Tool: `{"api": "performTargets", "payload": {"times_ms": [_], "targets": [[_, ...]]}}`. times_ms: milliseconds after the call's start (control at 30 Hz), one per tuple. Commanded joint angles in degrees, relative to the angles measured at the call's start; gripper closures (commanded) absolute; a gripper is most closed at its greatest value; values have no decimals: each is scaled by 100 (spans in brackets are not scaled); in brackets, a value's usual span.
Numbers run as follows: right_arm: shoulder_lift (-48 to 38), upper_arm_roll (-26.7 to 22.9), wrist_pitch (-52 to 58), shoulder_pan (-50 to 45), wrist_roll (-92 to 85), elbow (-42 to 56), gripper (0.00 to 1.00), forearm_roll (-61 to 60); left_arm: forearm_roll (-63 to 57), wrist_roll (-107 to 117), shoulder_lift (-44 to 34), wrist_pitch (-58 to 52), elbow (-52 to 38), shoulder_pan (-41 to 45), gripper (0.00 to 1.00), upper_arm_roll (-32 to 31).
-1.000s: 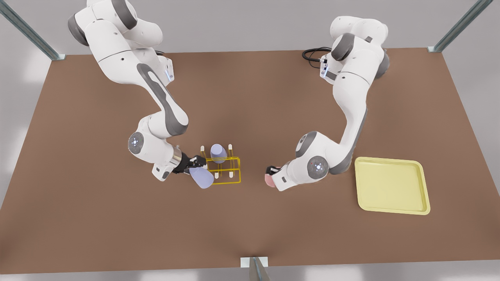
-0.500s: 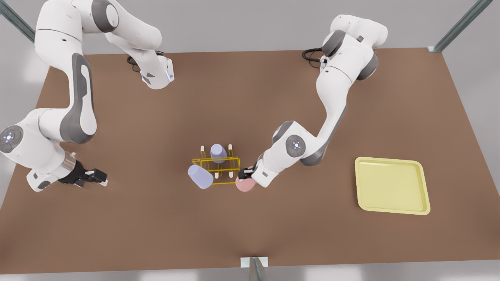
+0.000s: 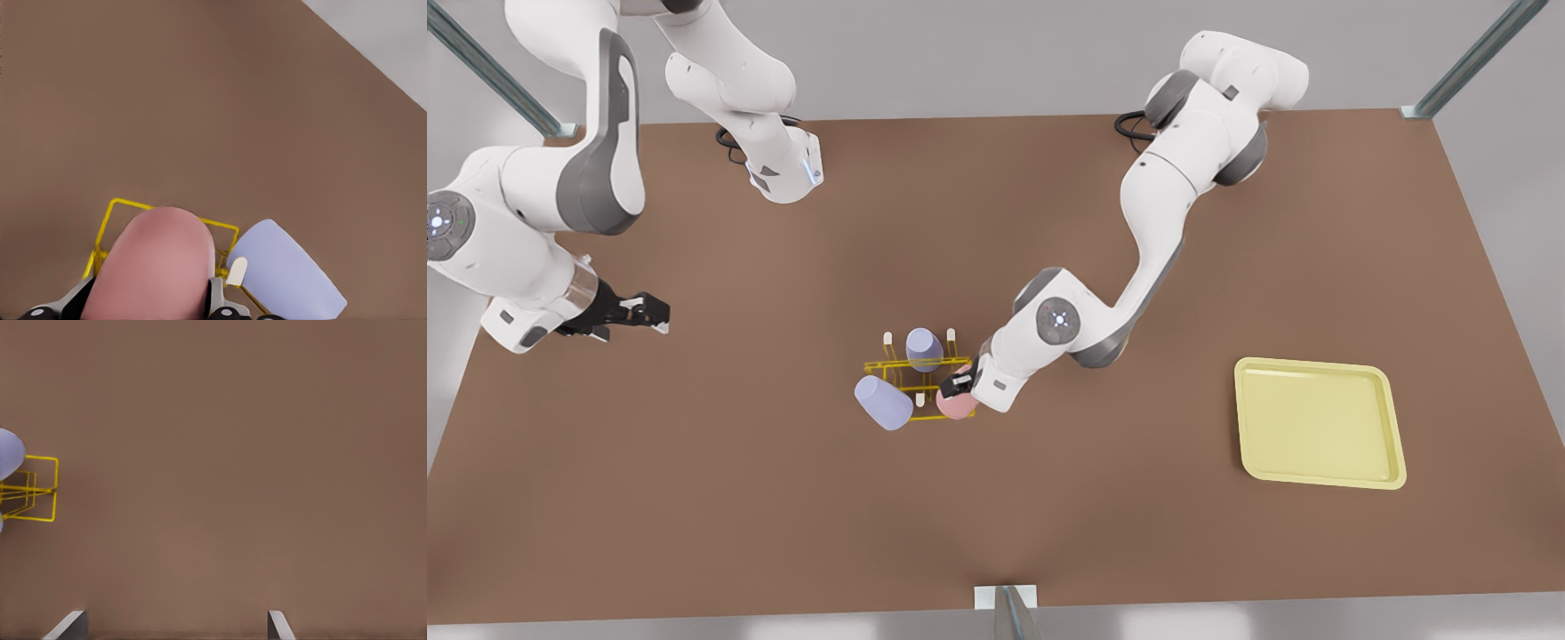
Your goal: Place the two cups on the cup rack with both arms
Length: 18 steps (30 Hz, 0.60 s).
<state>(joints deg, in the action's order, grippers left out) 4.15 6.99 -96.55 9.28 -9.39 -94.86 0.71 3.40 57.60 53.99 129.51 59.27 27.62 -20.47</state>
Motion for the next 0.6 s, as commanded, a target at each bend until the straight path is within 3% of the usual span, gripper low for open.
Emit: {"api": "performTargets", "payload": {"times_ms": [0, 167, 233, 267, 367, 433, 567], "targets": [[7, 4, 146, 21, -177, 3, 0, 8, -76, 1060, 32, 65, -3, 32, 2, 0], [42, 4, 146, 3, -177, 3, 0, 8, -94, 1069, -46, -83, -12, 24, 0, 34], [42, 4, 146, 3, -177, 3, 0, 8, -296, -42, -713, -1977, -21, -896, 0, 202], [42, 4, 146, 12, -186, 20, 0, 8, -410, -2110, -1479, -3782, -21, -1891, 0, 219], [51, 4, 146, 12, -151, 73, 0, -10, -1464, -4666, -2138, -5637, -284, -2393, 0, 272], [51, 4, 146, 12, -160, 73, 0, -10, -1105, -6173, -3984, -4830, 1649, -1840, 0, 1590], [42, 4, 163, 12, -160, 108, 0, -10, -709, -6155, -3756, -5349, 1333, -1963, 0, 1608]]}}
